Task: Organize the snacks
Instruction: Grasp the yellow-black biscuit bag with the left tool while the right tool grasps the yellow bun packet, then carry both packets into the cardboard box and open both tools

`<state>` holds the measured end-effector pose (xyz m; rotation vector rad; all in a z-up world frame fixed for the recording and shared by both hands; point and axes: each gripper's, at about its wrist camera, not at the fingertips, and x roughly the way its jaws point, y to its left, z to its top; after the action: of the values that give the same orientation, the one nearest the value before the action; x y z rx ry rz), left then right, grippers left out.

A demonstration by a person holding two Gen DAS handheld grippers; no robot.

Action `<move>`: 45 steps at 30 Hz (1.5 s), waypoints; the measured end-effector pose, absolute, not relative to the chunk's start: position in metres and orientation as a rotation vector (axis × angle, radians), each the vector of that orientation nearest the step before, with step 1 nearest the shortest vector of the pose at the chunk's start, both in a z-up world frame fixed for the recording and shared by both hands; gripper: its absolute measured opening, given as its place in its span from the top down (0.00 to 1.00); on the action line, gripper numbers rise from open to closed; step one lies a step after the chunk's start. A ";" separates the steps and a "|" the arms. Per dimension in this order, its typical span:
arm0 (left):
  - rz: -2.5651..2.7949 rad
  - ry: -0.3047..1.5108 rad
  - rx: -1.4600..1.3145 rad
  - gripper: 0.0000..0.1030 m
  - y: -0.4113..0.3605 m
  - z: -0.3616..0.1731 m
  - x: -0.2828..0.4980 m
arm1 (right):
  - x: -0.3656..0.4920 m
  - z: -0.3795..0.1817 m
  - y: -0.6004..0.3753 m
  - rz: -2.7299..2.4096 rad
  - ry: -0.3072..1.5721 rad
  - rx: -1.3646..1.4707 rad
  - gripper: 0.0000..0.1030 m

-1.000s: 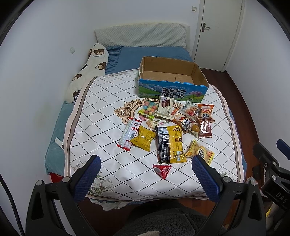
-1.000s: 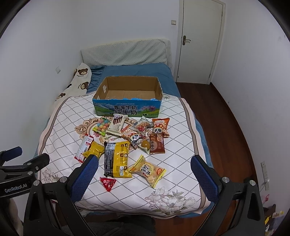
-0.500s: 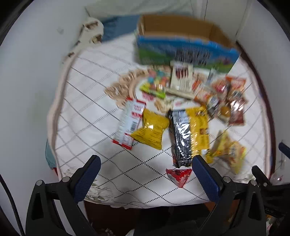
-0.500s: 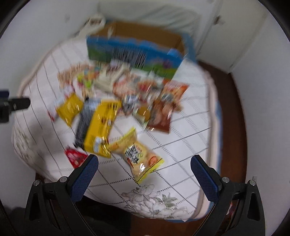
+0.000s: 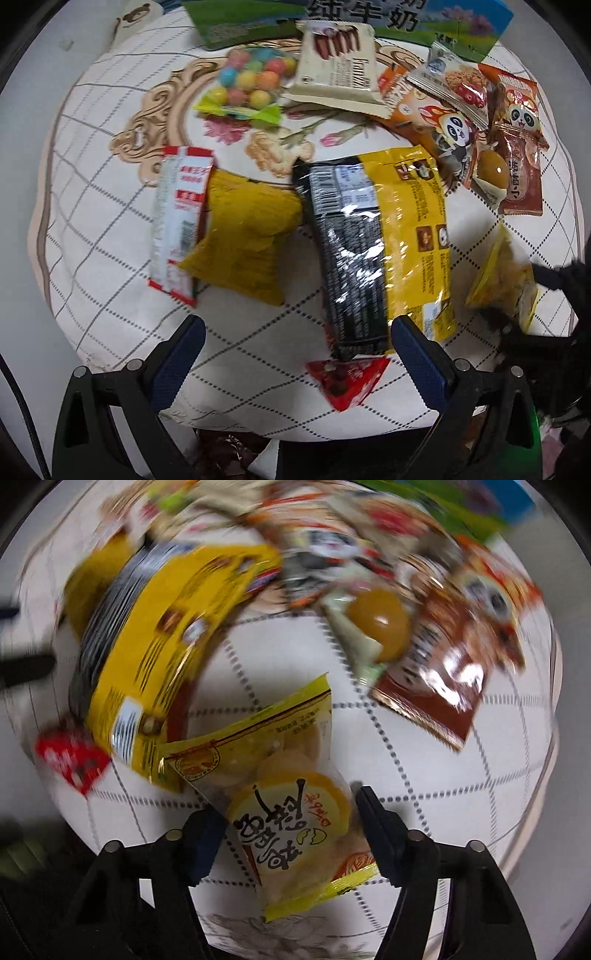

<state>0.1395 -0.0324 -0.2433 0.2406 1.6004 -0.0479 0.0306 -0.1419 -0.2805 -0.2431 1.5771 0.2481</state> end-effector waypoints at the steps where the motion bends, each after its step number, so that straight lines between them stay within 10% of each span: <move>1: -0.058 1.607 0.232 0.00 -0.035 -0.245 0.142 | 0.033 -0.281 -0.155 0.192 1.594 -0.150 0.39; 5: -0.103 1.662 0.179 0.00 -0.051 -0.259 0.156 | 0.029 -0.282 -0.222 -0.062 1.600 0.301 0.38; 8: -0.112 1.731 0.137 0.00 -0.063 -0.282 0.170 | 0.021 -0.292 -0.246 -0.101 1.612 0.496 0.13; 14: -0.087 1.713 0.122 0.16 -0.074 -0.299 0.174 | 0.012 -0.283 -0.236 -0.075 1.549 0.375 0.14; 19: -0.106 1.657 0.177 0.17 -0.071 -0.287 0.154 | 0.025 -0.268 -0.224 -0.050 1.566 0.296 0.21; 21: -0.115 1.654 0.188 0.17 -0.063 -0.280 0.145 | 0.024 -0.275 -0.217 -0.054 1.592 0.270 0.40; 32: -0.114 1.622 0.169 0.17 -0.055 -0.291 0.120 | 0.027 -0.286 -0.199 -0.121 1.608 0.196 0.49; 45: -0.218 1.443 0.127 0.18 -0.024 -0.168 0.088 | -0.007 -0.203 -0.173 -0.152 1.430 0.324 0.59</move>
<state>0.0884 -0.0240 -0.1677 0.1271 1.4435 -0.2182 -0.0068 -0.1725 -0.2032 0.3240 1.4300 -0.1523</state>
